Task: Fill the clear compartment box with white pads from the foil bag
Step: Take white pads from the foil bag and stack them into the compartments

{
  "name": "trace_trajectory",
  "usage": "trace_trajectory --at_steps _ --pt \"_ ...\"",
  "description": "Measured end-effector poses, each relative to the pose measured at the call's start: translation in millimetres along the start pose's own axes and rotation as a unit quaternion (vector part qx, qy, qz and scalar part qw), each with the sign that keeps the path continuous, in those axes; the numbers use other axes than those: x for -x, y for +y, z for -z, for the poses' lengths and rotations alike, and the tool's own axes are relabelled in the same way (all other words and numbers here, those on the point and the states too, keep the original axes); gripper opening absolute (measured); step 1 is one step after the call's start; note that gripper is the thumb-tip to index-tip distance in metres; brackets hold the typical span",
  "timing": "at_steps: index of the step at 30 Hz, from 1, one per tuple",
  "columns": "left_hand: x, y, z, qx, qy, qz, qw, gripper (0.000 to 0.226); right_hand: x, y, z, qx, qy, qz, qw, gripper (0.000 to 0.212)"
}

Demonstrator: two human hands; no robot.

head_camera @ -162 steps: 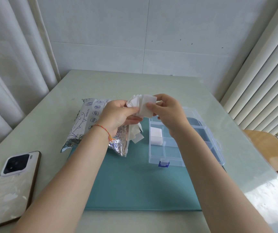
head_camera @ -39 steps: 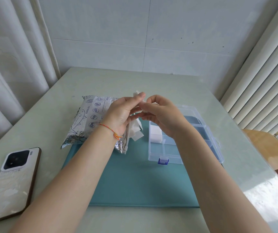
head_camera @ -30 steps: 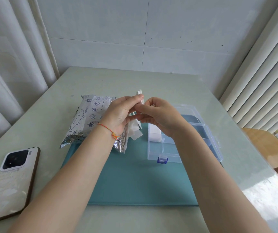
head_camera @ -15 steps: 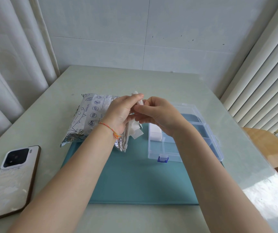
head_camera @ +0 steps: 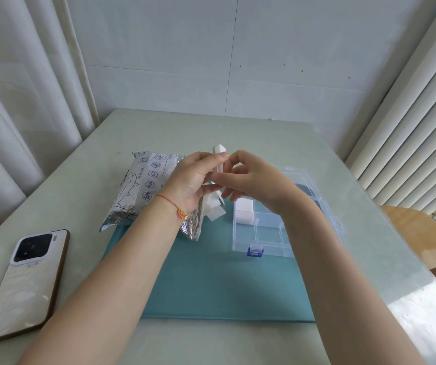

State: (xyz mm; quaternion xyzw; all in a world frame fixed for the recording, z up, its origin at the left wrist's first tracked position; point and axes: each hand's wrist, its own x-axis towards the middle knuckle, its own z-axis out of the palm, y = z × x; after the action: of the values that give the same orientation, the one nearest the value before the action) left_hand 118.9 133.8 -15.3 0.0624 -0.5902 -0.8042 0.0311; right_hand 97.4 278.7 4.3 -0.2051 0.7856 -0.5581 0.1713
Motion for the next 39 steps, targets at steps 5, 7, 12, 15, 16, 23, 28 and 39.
trace_trajectory --at_steps 5,7,12,15,16,23,28,39 --pt "10.2 8.4 0.5 0.047 -0.092 0.079 0.991 0.026 7.0 -5.3 29.0 0.151 0.136 0.063 0.977 0.011" --pt "11.7 8.2 -3.8 0.084 -0.106 0.101 0.986 0.03 6.2 -1.9 30.7 0.167 0.153 0.088 0.97 0.015" --pt "9.0 2.6 -14.1 0.134 -0.148 0.141 0.97 0.037 0.6 3.6 17.8 0.212 0.131 0.11 0.962 0.029" --pt "5.2 0.6 -16.3 0.131 -0.14 0.141 0.971 0.048 -3.5 4.0 14.8 0.24 0.158 0.131 0.949 0.023" --pt "3.9 0.1 -16.3 0.13 -0.133 0.137 0.973 0.051 -4.3 4.5 14.0 0.246 0.165 0.138 0.945 0.022" --pt "-2.1 -4.5 -8.4 0.098 -0.085 0.141 0.981 0.033 -7.4 3.9 6.4 0.264 0.217 0.179 0.923 0.012" --pt "-2.5 -5.3 -4.7 0.049 -0.09 0.141 0.985 0.034 -3.2 -2.4 13.0 0.231 0.175 0.147 0.946 0.007" --pt "-0.6 -3.9 -6.6 0.058 -0.13 0.161 0.977 0.03 -6.8 3.8 11.9 0.22 0.191 0.117 0.949 0.007"
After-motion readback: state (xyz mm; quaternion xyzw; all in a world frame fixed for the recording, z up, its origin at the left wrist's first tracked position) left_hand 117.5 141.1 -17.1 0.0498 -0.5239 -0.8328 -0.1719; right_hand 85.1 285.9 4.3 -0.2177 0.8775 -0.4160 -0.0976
